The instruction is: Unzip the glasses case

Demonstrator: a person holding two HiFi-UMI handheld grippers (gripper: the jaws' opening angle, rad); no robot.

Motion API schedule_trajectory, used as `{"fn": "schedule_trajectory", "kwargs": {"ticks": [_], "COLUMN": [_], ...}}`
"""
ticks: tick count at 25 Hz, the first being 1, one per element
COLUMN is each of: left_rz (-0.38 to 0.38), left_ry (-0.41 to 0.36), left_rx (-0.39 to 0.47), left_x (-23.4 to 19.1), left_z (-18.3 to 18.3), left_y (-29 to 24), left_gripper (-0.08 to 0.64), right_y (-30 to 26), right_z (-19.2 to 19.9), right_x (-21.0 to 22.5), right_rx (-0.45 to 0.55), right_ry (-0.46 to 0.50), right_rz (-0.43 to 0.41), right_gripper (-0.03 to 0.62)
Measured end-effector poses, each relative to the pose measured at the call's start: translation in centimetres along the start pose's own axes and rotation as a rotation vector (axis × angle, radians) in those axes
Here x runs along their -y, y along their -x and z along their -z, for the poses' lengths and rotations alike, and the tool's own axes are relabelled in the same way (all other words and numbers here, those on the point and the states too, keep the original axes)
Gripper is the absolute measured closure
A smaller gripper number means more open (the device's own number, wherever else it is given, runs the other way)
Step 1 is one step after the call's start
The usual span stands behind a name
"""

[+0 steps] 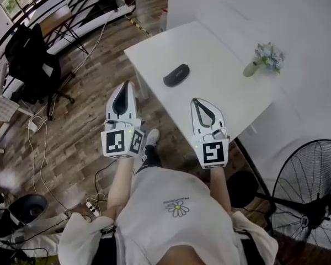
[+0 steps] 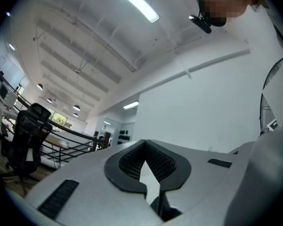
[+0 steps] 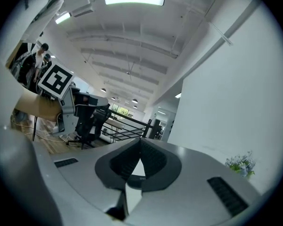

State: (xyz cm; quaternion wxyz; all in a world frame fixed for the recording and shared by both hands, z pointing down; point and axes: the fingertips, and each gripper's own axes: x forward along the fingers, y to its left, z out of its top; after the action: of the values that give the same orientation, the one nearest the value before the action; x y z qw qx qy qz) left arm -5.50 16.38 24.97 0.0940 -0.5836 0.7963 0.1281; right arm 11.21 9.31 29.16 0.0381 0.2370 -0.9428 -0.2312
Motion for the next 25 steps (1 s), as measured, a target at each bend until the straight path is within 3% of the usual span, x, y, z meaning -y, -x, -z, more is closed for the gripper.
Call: {"fn": "schedule_trajectory", "kwargs": {"ticks": [4, 7, 13, 17, 25], "left_rz": [0.029, 0.080, 0.198, 0.244, 0.302], "left_ry": [0.017, 0.035, -0.042, -0.005, -0.008], "left_rx": [-0.014, -0.034, -0.036, -0.058, -0.122], "left_x": [-4.4, -6.7, -9.8, -10.9, -10.4], "left_z": [2.3, 3.1, 4.4, 6.0, 9.7], "left_y": [-8.1, -12.8, -20.8, -23.9, -25.8], "left_gripper": [0.546, 0.546, 0.546, 0.546, 0.546], "right_y": [-7.4, -12.0, -19.9, -22.7, -25.0], "right_z": [1.5, 1.5, 1.9, 2.6, 5.1], "right_x": [2.9, 4.2, 7.1, 8.5, 9.0], "right_rx": [-0.047, -0.062, -0.077, -0.112, -0.170], "right_ry": [0.023, -0.026, -0.170, -0.194, -0.197], "right_rz": [0.054, 0.087, 0.208, 0.280, 0.298], "right_gripper": [0.586, 0.586, 0.586, 0.584, 0.586]}}
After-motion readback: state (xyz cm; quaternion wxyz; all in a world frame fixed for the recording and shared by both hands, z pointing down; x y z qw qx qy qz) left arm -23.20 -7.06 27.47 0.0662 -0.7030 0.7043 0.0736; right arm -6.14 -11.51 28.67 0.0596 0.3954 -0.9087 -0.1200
